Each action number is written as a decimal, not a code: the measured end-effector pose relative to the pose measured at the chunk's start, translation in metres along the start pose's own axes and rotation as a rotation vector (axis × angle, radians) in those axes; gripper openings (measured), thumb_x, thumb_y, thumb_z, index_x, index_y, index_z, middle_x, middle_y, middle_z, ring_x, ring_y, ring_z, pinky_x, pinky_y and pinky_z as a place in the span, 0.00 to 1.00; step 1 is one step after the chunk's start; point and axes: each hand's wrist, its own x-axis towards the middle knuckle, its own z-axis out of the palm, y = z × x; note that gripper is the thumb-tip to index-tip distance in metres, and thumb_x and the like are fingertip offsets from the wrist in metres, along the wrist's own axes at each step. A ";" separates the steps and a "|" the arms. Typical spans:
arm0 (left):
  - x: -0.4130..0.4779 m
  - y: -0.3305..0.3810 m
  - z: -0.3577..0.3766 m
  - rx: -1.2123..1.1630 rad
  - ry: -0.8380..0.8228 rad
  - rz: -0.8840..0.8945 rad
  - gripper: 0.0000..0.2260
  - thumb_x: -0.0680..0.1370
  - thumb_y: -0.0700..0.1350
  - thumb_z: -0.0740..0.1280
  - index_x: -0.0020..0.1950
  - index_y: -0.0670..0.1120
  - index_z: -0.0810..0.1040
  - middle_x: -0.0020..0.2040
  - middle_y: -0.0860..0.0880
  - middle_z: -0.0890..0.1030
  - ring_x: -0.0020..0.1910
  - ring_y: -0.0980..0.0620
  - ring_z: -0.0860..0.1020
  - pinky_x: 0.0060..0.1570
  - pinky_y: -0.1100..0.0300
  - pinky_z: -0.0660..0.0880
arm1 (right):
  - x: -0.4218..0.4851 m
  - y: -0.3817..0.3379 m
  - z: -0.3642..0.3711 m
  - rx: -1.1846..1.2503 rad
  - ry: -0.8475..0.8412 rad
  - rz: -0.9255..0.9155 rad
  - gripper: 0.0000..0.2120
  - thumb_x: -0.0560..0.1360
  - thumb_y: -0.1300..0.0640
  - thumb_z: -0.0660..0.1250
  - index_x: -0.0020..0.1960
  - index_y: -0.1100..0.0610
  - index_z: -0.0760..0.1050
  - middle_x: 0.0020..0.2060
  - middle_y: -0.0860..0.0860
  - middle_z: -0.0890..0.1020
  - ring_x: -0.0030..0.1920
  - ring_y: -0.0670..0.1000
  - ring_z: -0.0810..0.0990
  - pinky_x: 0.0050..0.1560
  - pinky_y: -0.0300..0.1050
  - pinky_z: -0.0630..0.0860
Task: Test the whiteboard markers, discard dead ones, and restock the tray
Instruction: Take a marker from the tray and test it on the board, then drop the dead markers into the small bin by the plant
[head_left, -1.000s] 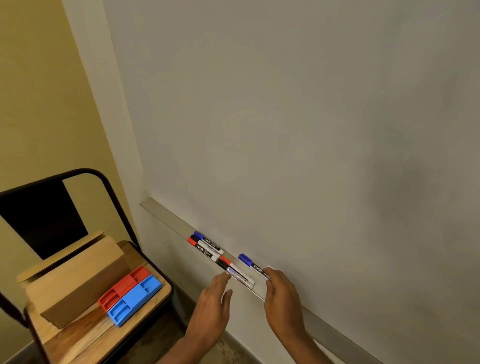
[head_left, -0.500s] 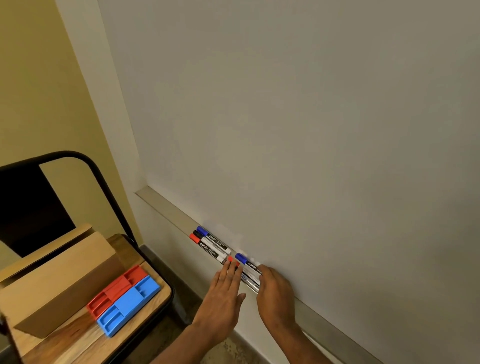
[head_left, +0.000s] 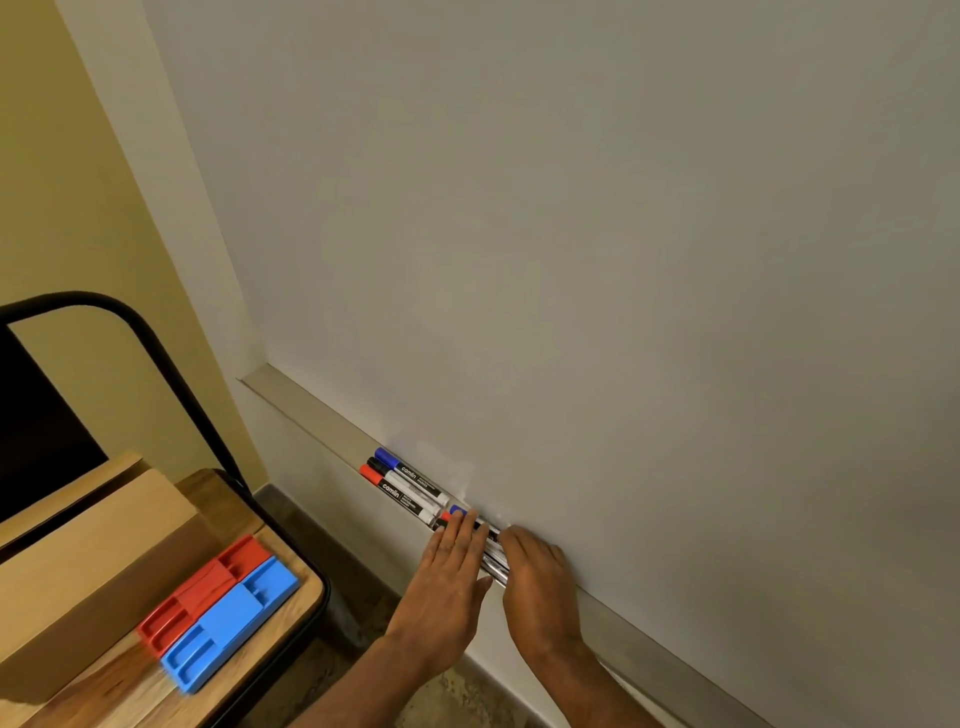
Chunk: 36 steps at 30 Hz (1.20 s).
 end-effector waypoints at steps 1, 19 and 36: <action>0.002 0.000 0.002 0.000 0.008 0.004 0.26 0.85 0.57 0.51 0.80 0.45 0.61 0.80 0.44 0.62 0.80 0.42 0.55 0.75 0.52 0.47 | -0.001 0.001 0.001 -0.003 -0.003 -0.004 0.30 0.50 0.67 0.85 0.50 0.55 0.84 0.47 0.50 0.86 0.47 0.49 0.86 0.48 0.44 0.82; 0.008 0.014 0.009 -0.088 -0.040 0.023 0.27 0.87 0.60 0.45 0.82 0.47 0.54 0.83 0.45 0.50 0.81 0.43 0.50 0.75 0.55 0.37 | -0.061 0.010 -0.014 0.091 0.122 0.291 0.29 0.85 0.46 0.46 0.55 0.58 0.83 0.54 0.53 0.85 0.56 0.55 0.84 0.56 0.56 0.82; -0.040 0.102 -0.028 -0.258 0.052 0.081 0.35 0.81 0.69 0.37 0.83 0.51 0.42 0.82 0.52 0.37 0.79 0.56 0.31 0.76 0.59 0.30 | -0.130 0.047 -0.096 0.048 0.242 0.335 0.21 0.82 0.47 0.53 0.60 0.55 0.81 0.62 0.51 0.82 0.66 0.54 0.77 0.65 0.55 0.76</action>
